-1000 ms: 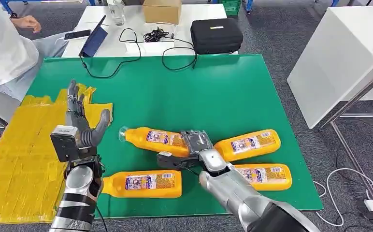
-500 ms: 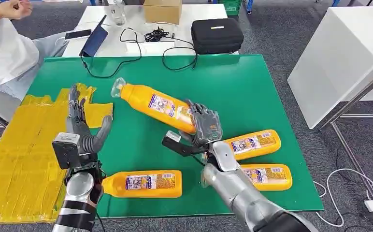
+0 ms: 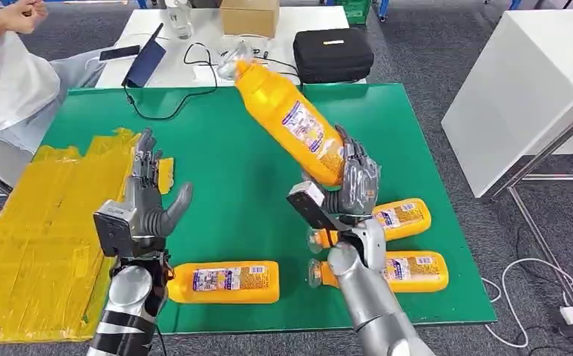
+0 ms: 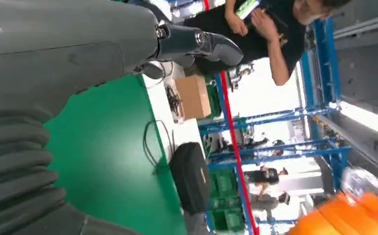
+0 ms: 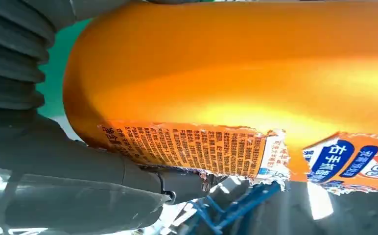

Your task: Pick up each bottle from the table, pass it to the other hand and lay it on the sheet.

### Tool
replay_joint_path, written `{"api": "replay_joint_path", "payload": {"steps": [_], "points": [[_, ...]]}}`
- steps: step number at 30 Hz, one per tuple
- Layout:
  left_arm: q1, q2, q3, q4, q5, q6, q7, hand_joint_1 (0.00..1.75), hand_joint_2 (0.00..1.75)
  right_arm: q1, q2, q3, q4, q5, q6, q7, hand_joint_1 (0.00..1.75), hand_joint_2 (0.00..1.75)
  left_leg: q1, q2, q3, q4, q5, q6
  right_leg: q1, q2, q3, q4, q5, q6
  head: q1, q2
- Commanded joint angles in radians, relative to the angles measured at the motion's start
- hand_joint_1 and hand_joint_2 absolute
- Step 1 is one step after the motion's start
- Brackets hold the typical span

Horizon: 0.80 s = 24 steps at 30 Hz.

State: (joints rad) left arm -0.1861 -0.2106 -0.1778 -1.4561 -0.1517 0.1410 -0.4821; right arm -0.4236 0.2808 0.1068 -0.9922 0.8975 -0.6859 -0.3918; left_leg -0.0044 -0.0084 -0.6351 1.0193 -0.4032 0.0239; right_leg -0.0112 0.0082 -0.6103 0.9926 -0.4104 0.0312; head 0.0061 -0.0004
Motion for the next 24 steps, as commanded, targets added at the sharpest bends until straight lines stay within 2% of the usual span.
{"api": "replay_joint_path", "payload": {"steps": [1,8,12,18,24], "points": [[-0.149,0.032,-0.066,0.105,0.175,-0.192,0.107,0.0,1.75,-0.011,0.002,0.033,0.017,-0.121,-0.012,-0.025,1.75,1.75,0.001,-0.001,0.001,0.0,0.0,-0.001,0.001,-0.002,0.002,0.0,0.0,-0.001,0.0,0.0],[-0.145,0.034,-0.067,0.105,0.175,-0.192,0.107,0.0,1.75,-0.013,0.0,0.035,0.018,-0.122,-0.012,-0.024,1.75,1.75,0.001,0.001,0.003,-0.001,-0.001,-0.001,0.001,-0.001,0.003,-0.001,-0.001,-0.001,0.0,0.0],[-0.191,0.033,-0.079,0.114,0.28,-0.275,0.134,0.0,1.75,-0.021,0.009,0.1,0.06,-0.103,-0.012,-0.017,1.75,1.75,0.001,0.002,0.003,0.0,-0.002,-0.002,0.002,-0.001,0.004,0.0,-0.001,-0.001,0.0,0.0],[-0.178,0.047,-0.086,0.105,0.348,-0.322,0.147,0.0,1.75,-0.027,0.021,0.126,0.119,-0.094,-0.012,-0.027,1.75,1.75,0.002,0.003,0.004,0.0,-0.001,-0.002,0.002,0.0,0.004,-0.001,0.0,-0.001,0.0,0.0],[-0.169,0.05,-0.09,0.116,0.363,-0.324,0.141,0.0,1.75,-0.035,0.051,0.154,0.188,-0.005,-0.012,-0.017,1.75,1.75,0.002,0.004,0.005,-0.001,-0.002,-0.002,0.002,0.001,0.005,-0.002,0.0,-0.001,0.0,0.0]]}}
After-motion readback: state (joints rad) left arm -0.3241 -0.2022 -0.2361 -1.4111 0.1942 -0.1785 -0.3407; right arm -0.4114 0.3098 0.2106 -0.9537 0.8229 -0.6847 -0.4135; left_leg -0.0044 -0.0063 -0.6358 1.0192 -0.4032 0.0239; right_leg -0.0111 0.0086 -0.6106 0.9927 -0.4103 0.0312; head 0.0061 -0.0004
